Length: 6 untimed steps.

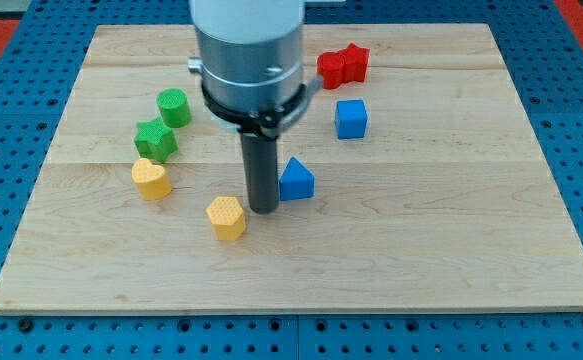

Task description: Move the blue triangle towards the bottom side of the blue cube

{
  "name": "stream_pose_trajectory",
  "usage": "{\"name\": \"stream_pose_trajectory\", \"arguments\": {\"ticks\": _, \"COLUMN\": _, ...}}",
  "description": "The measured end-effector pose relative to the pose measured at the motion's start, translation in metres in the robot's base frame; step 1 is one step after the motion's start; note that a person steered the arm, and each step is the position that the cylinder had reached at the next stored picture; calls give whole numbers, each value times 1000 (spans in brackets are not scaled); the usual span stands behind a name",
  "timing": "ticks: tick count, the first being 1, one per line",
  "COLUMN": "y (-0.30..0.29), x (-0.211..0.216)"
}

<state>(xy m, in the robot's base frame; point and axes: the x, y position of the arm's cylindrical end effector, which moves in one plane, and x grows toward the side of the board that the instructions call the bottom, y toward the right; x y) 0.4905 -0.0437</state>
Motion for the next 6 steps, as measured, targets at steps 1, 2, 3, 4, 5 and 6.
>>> {"name": "stream_pose_trajectory", "arguments": {"ticks": 1, "y": -18, "x": -22}}
{"name": "stream_pose_trajectory", "arguments": {"ticks": 2, "y": -7, "x": -32}}
{"name": "stream_pose_trajectory", "arguments": {"ticks": 3, "y": 13, "x": 6}}
{"name": "stream_pose_trajectory", "arguments": {"ticks": 4, "y": 43, "x": 6}}
{"name": "stream_pose_trajectory", "arguments": {"ticks": 5, "y": 45, "x": -28}}
{"name": "stream_pose_trajectory", "arguments": {"ticks": 6, "y": 45, "x": -57}}
